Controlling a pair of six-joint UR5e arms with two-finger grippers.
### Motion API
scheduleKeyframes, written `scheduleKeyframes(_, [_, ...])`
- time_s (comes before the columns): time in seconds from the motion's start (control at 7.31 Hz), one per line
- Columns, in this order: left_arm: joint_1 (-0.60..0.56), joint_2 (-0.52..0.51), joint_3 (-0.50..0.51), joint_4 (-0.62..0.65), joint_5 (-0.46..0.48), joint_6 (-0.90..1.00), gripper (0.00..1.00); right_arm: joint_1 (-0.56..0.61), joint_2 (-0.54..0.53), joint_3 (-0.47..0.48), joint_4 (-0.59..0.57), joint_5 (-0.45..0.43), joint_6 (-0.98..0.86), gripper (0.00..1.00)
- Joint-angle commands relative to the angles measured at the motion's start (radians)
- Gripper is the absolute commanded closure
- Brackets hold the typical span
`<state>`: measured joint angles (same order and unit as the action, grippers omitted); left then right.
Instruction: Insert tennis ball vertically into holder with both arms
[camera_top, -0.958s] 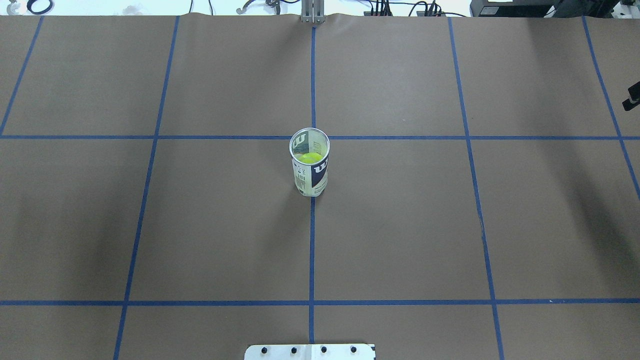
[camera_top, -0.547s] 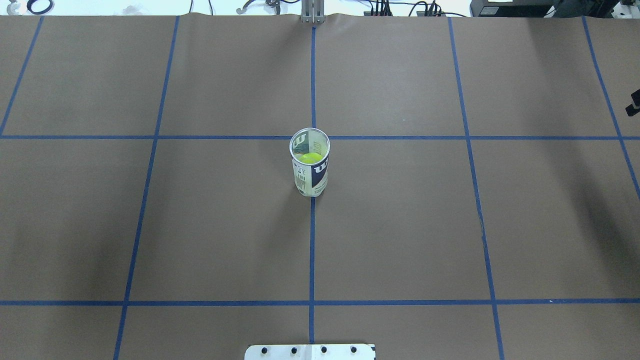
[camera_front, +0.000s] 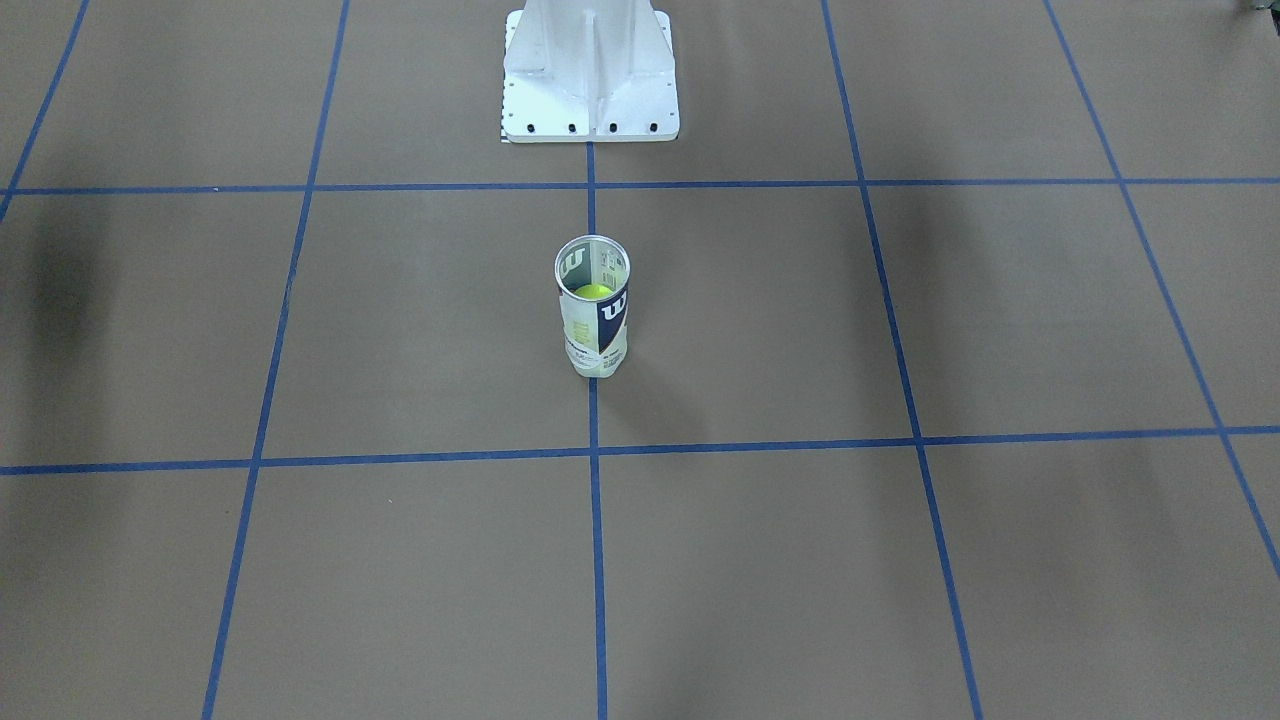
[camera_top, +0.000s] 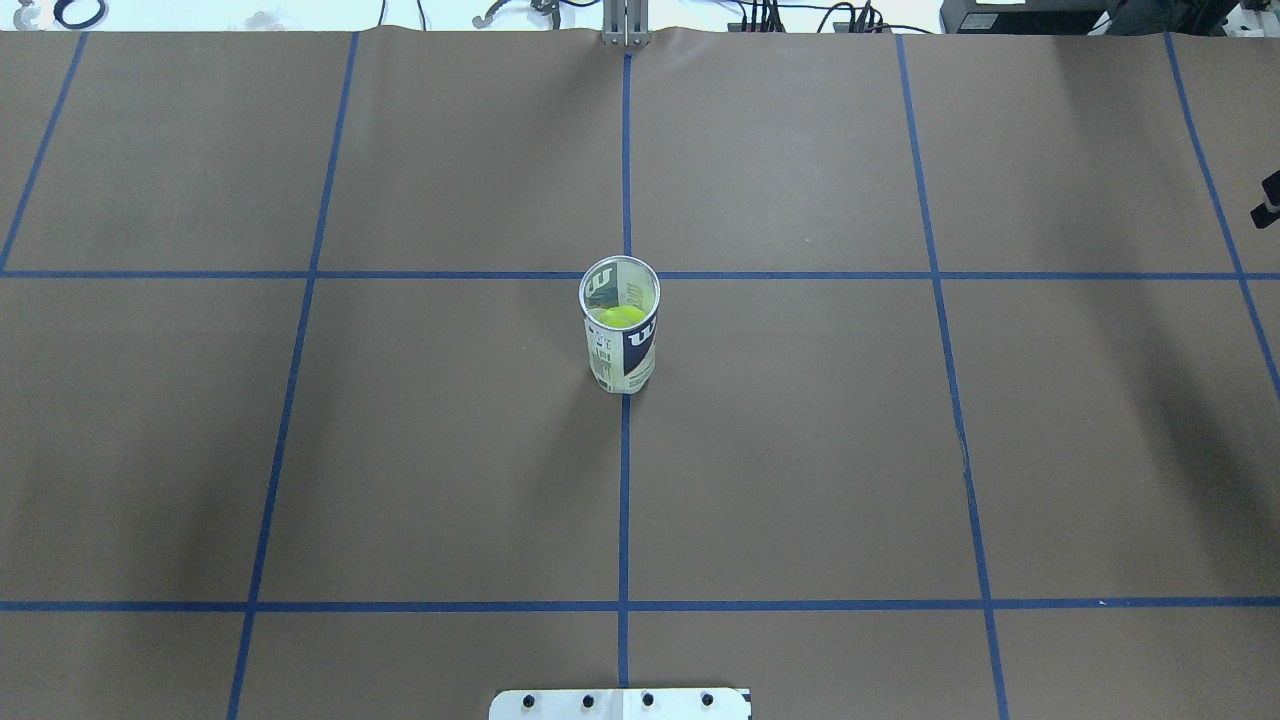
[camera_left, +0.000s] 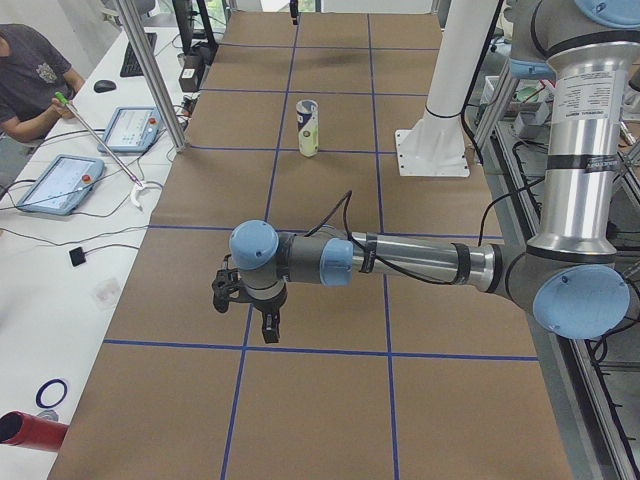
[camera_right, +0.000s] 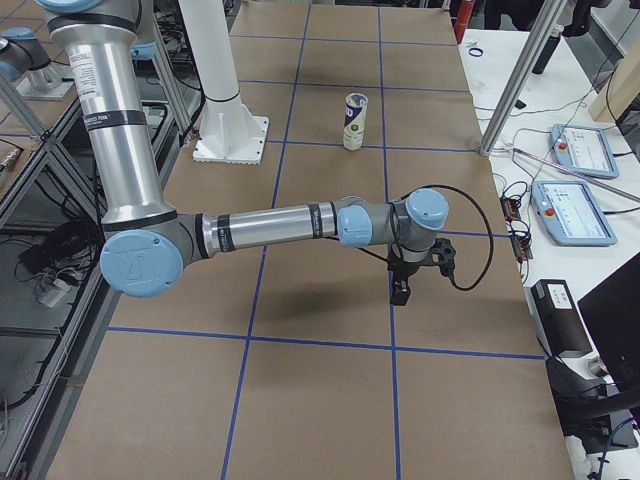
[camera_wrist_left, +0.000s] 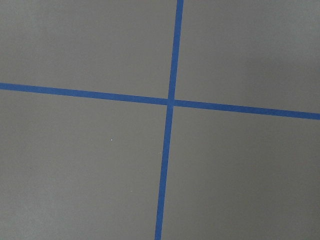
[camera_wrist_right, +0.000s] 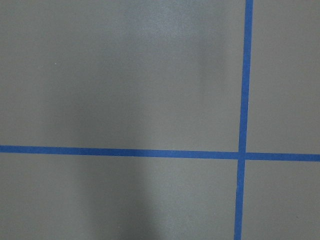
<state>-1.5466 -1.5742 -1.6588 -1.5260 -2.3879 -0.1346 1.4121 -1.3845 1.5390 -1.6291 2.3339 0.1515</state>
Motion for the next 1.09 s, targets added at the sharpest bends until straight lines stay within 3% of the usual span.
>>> scheduleKeyframes(0.0, [0.002, 0.012, 0.013, -0.032, -0.001, 0.001, 0.00, 0.031, 0.002, 0.003, -0.065, 0.001, -0.091, 0.01])
scheduleKeyframes(0.27, [0.002, 0.031, 0.095, -0.182, -0.005, 0.001, 0.00, 0.037, -0.002, 0.004, -0.066, 0.001, -0.109, 0.01])
scheduleKeyframes(0.96, [0.003, 0.017, 0.103, -0.180, -0.019, -0.034, 0.00, 0.037, -0.010, 0.010, -0.064, 0.001, -0.109, 0.01])
